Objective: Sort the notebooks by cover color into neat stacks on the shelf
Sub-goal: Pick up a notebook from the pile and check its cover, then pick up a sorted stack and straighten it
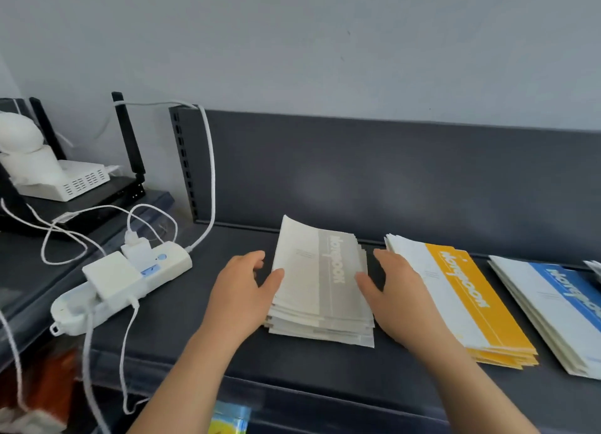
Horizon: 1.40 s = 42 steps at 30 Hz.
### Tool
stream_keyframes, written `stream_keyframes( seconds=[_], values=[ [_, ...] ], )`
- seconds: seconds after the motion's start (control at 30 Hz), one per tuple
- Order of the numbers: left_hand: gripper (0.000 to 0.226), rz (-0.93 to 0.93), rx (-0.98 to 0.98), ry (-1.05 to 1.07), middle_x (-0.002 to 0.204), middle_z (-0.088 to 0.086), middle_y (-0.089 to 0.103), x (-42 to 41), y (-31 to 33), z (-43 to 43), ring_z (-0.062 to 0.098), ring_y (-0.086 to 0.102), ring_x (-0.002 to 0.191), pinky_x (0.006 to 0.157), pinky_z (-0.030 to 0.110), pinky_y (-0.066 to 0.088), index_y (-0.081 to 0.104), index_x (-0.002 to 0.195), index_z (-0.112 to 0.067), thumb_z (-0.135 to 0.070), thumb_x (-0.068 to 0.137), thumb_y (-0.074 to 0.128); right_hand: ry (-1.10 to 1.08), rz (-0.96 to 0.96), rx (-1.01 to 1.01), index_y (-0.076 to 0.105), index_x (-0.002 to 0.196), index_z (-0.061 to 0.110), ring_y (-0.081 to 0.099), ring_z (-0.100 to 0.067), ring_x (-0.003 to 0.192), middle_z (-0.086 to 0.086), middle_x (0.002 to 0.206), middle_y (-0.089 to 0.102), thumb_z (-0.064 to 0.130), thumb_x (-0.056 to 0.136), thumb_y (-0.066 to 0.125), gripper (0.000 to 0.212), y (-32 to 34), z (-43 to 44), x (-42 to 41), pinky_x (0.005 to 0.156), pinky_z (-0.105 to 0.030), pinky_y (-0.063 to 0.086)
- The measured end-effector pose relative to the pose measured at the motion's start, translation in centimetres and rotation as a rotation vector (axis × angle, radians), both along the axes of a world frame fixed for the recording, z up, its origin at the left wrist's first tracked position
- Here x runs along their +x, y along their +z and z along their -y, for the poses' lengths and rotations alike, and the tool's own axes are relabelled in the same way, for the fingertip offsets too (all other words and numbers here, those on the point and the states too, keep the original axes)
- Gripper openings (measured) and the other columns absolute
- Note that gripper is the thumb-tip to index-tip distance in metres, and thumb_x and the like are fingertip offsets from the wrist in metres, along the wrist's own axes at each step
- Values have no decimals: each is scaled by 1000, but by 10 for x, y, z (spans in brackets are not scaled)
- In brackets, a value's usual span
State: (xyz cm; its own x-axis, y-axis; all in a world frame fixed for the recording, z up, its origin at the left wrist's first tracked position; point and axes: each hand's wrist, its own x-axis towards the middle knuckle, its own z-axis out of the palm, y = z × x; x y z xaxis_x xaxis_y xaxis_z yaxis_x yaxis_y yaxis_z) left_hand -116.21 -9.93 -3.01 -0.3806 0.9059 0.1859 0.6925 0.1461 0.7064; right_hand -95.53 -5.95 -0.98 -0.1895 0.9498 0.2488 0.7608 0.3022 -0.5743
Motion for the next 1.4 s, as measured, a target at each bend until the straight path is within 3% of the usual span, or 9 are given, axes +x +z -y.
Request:
stream_keyframes(
  seconds=[0.13, 0.23, 0.33, 0.47, 0.6, 0.73, 0.93, 1.17, 1.4],
  values=[
    [59, 104, -174, -21, 126, -1, 55, -5, 5, -2, 12, 53, 105, 82, 25, 39, 47, 133, -10, -50, 90, 51, -55, -53, -132, 44, 111, 11, 44, -19, 96, -4, 117, 46, 32, 96, 43, 26, -18, 9, -11, 77, -25, 31],
    [64, 194, -318, -1, 92, -3, 55, -8, 12, -19, 9, 52, 80, 62, 24, 34, 49, 112, 0, -59, 87, 48, -98, -100, -291, 37, 96, 10, 43, -19, 84, -5, 104, 44, 33, 96, 39, 23, -21, -1, -20, 71, -29, 32],
    [77, 306, -413, -63, 92, 7, 63, -11, 15, -38, 19, 59, 79, 63, 27, 38, 58, 116, 0, -68, 80, 51, -132, -135, -362, 42, 114, 5, 51, -24, 99, -8, 117, 48, 38, 95, 40, 38, -22, -14, -25, 76, -31, 38],
    [94, 401, -480, -99, 137, 5, 51, -12, 17, -52, 28, 49, 122, 95, 37, 41, 42, 139, -8, -71, 73, 59, -129, -259, -417, 47, 122, 9, 54, -19, 98, -2, 116, 54, 38, 92, 45, 42, -28, -17, -26, 73, -27, 41],
    [105, 570, -488, -138, 149, 8, 39, -7, 18, -60, 28, 35, 137, 112, 44, 30, 31, 145, -8, -64, 66, 72, -113, -341, -367, 53, 111, 16, 57, -13, 92, 3, 104, 59, 35, 89, 52, 29, -36, -13, -24, 76, -27, 47],
    [80, 543, -513, -152, 148, 7, 40, 5, 20, -58, 26, 39, 133, 101, 36, 38, 44, 138, -11, -54, 76, 70, -61, -412, -328, 49, 109, 25, 52, -1, 83, 13, 96, 54, 30, 90, 54, 21, -38, -6, -19, 65, -15, 40],
    [42, 736, -410, -138, 110, 5, 71, 13, 13, -51, 22, 66, 100, 87, 36, 52, 66, 114, -11, -34, 80, 73, -41, -519, -314, 45, 110, 31, 49, 0, 87, 13, 105, 55, 32, 92, 52, 20, -41, 0, -20, 76, -17, 38],
    [30, 861, -112, -203, 96, 1, 74, 8, 6, -20, 18, 72, 85, 70, 35, 57, 63, 111, -14, -12, 82, 71, -53, -761, -512, 29, 142, 20, 53, -16, 118, 8, 135, 49, 55, 78, 63, 81, -35, -12, -21, 97, -36, 44],
    [58, 617, 174, -408, 113, -22, 62, 0, 27, -14, -4, 59, 104, 86, 23, 49, 40, 126, -40, -12, 85, 69, 166, -883, -222, 56, 115, 24, 67, -10, 96, 9, 107, 69, 31, 78, 74, 41, 3, -17, -14, 82, -35, 55]
  ],
)
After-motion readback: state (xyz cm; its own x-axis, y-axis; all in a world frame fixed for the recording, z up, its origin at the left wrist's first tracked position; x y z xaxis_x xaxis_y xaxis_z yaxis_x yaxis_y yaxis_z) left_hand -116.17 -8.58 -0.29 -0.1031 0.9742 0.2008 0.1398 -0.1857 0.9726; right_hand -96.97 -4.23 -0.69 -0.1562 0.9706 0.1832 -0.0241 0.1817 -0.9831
